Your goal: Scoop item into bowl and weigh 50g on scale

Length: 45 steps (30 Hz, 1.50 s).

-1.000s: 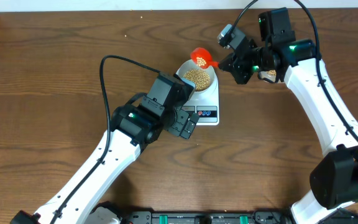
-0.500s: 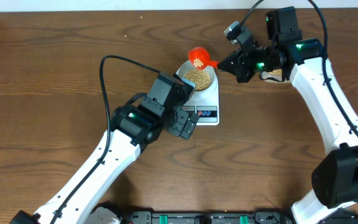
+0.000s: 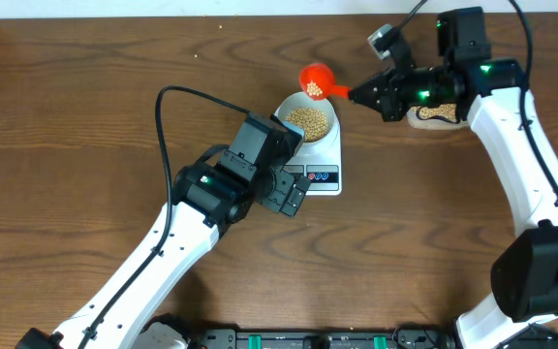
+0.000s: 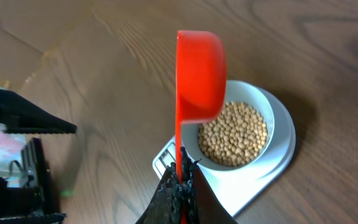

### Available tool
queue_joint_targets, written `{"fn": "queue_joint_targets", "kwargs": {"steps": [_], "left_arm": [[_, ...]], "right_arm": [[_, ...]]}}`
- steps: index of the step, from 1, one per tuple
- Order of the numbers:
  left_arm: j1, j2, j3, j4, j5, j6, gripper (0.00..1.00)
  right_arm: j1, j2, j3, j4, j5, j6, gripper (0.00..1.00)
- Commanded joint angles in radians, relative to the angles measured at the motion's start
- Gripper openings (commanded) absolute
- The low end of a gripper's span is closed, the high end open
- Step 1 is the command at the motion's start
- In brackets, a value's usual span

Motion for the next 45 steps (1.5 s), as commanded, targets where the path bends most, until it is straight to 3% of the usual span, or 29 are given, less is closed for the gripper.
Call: {"fn": "queue_joint_targets", "kwargs": {"steps": [1,6,12,18,27,35,45], "left_arm": [[0.006,0.002,-0.004,-0.002,0.010,0.014,0.99],[0.006,0.002,-0.004,-0.002,0.009,0.014,0.99],[0.006,0.002,-0.004,-0.002,0.010,0.014,0.99],[0.006,0.002,-0.004,-0.002,0.010,0.014,0.99],[0.006,0.002,-0.004,-0.002,0.010,0.014,0.99],[0.006,0.002,-0.004,-0.002,0.009,0.014,0.99],[0.006,0.002,-0.004,-0.002,0.010,0.014,0.99]], "right_arm": [[-0.049,0.008,0.008,0.028,-0.109,0.085,0.01],[-0.163,0.006,0.008,0.054,-0.220,0.202,0.01],[-0.280,0.002,0.008,0.022,-0.190,0.237,0.02],[-0.356,0.000,0.008,-0.086,0.051,0.183,0.02],[-0.355,0.000,0.008,-0.104,0.505,0.165,0.02],[-0.273,0.000,0.008,-0.113,0.837,0.165,0.02],[-0.134,0.000,0.008,-0.097,1.093,0.070,0.01]]}}
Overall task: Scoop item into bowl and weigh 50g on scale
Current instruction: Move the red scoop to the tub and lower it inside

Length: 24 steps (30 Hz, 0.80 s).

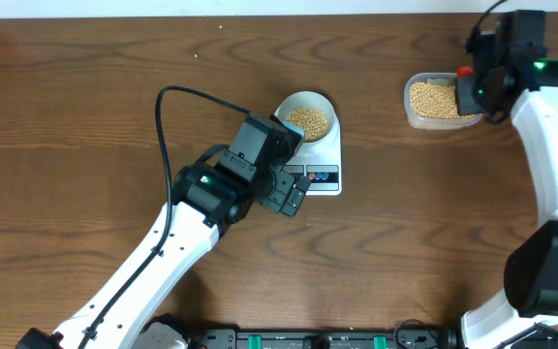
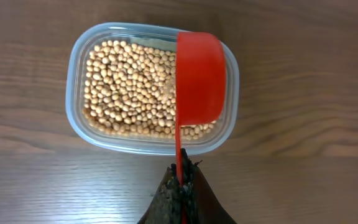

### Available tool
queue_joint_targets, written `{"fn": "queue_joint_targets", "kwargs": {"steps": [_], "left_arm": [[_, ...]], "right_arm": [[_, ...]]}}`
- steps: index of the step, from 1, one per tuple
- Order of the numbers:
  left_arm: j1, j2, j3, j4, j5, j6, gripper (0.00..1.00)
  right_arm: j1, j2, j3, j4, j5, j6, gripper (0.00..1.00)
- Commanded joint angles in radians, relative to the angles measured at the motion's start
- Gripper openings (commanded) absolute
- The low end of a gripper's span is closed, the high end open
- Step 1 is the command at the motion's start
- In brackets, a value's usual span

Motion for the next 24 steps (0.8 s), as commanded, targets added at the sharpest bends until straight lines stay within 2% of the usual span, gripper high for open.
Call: {"fn": "queue_joint_targets", "kwargs": {"steps": [1,8,12,17,21,24], "left_arm": [[0.006,0.002,-0.004,-0.002,0.010,0.014,0.99],[0.006,0.002,-0.004,-0.002,0.010,0.014,0.99],[0.006,0.002,-0.004,-0.002,0.010,0.014,0.99],[0.006,0.002,-0.004,-0.002,0.010,0.014,0.99],[0.006,0.002,-0.004,-0.002,0.010,0.014,0.99],[0.006,0.002,-0.004,-0.002,0.010,0.014,0.99]], "right_arm": [[0.036,0.000,0.008,0.001,0.119,-0.052,0.01],[0.041,0.000,0.008,-0.002,0.091,-0.023,0.01],[0.032,0.000,0.008,0.005,-0.017,0.035,0.03],[-0.016,0.000,0.006,0.031,-0.206,0.233,0.04],[-0.051,0.000,0.005,0.038,-0.216,0.465,0.08],[-0.073,0.002,0.002,0.056,-0.235,0.563,0.14]]}}
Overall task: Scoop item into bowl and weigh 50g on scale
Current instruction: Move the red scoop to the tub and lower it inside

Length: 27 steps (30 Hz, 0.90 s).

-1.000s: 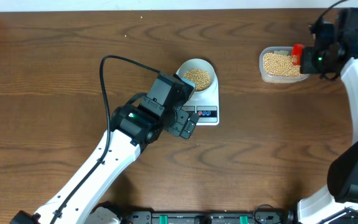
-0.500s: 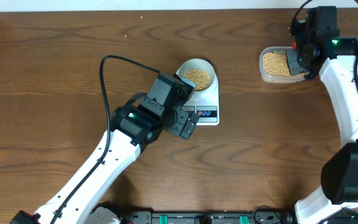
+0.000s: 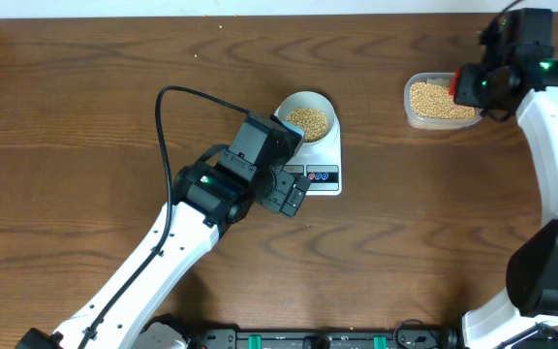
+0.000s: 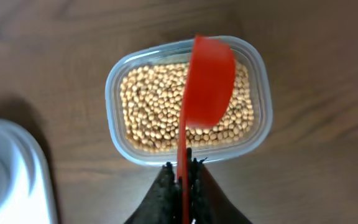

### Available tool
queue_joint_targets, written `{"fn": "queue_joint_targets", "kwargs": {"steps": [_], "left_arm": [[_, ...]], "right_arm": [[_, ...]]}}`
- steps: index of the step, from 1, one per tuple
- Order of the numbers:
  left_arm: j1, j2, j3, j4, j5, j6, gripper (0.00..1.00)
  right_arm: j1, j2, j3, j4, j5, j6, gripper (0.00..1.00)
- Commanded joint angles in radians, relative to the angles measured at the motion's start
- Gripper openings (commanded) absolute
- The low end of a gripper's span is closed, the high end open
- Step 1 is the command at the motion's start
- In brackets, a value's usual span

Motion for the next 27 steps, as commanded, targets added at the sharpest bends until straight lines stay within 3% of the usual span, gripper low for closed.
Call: {"fn": "queue_joint_targets", "kwargs": {"steps": [1,6,18,27], "left_arm": [[0.006,0.002,-0.004,-0.002,0.010,0.014,0.99],[0.006,0.002,-0.004,-0.002,0.010,0.014,0.99],[0.006,0.002,-0.004,-0.002,0.010,0.014,0.99],[0.006,0.002,-0.004,-0.002,0.010,0.014,0.99]], "right_arm": [[-0.026,0.003,-0.002,0.026,-0.074,0.224,0.15],[-0.042,0.004,-0.057,0.105,-0.200,0.315,0.16],[-0.042,0.004,-0.168,0.267,-0.203,0.455,0.12],[-0.093,0.004,-0.169,0.149,-0.203,0.455,0.34]]}}
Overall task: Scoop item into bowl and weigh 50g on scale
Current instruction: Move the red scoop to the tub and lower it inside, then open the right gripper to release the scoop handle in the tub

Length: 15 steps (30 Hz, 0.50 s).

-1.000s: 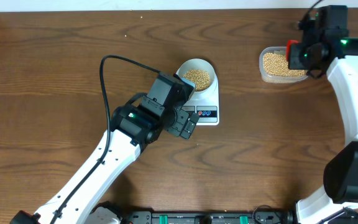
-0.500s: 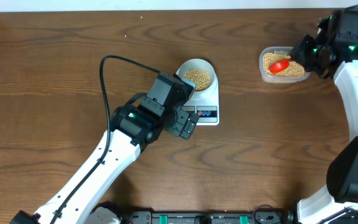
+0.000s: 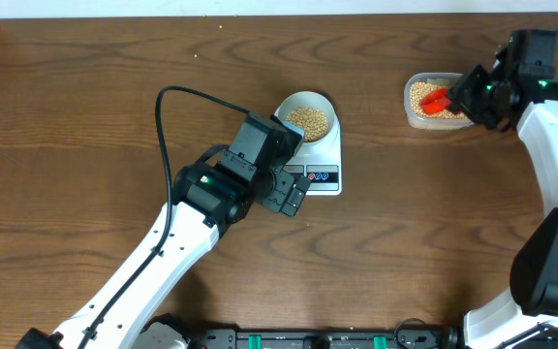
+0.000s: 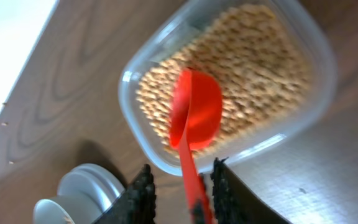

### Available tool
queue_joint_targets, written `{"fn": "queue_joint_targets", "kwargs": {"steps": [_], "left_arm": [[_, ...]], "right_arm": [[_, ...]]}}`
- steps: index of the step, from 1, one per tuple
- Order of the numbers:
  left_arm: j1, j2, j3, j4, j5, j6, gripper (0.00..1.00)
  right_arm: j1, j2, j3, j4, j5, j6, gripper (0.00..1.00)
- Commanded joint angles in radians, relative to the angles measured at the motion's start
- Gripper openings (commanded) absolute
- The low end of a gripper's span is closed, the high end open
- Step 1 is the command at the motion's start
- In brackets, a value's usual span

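The red scoop [image 4: 197, 112] rests with its cup on the soybeans in the clear plastic container [image 4: 297, 37], which sits at the back right [image 3: 432, 102]. Its handle runs back between the fingers of my right gripper [image 4: 182, 186]. The jaws stand apart, with the handle close to the right finger. A white bowl [image 3: 308, 116] holding soybeans sits on the white scale [image 3: 323, 165] at mid table. My left gripper [image 3: 294, 194] hangs just left of the scale's display; its jaws do not show.
The left arm's black cable [image 3: 177, 97] loops over the table left of the scale. The table's far edge runs just behind the container. The scale and bowl edge [image 4: 86, 186] appear at the lower left of the right wrist view.
My right gripper's jaws have opened around the scoop handle. The scoop's cup, which was above the beans, now lies tilted in the container. The wrist view has swung round. The left arm is unmoved.
My right gripper held the scoop tipped over the bowl on the scale. Then it held the scoop over the bean container at the back right. It stayed over the beans, and now the scoop rests in the container with the jaws apart.
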Motion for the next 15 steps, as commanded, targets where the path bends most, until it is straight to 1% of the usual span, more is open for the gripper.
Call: {"fn": "queue_joint_targets", "kwargs": {"steps": [1,3,6,8,11,15], "left_arm": [[0.006,0.002,-0.004,-0.002,0.010,0.014,0.99],[0.006,0.002,-0.004,-0.002,0.010,0.014,0.99],[0.006,0.002,-0.004,-0.002,0.010,0.014,0.99],[0.006,0.002,-0.004,-0.002,0.010,0.014,0.99],[0.006,0.002,-0.004,-0.002,0.009,0.014,0.99],[0.006,0.002,-0.004,-0.002,0.010,0.014,0.99]], "right_arm": [[-0.039,0.004,-0.006,-0.031,-0.005,0.008,0.37],[-0.058,0.004,-0.006,-0.047,-0.018,0.008,0.44],[-0.087,0.004,-0.006,-0.055,-0.061,0.008,0.57],[-0.100,0.004,-0.006,-0.056,-0.069,0.004,0.62],[-0.107,0.004,-0.006,-0.055,-0.068,0.000,0.64],[-0.107,0.004,-0.003,-0.037,-0.089,-0.087,0.74]]}}
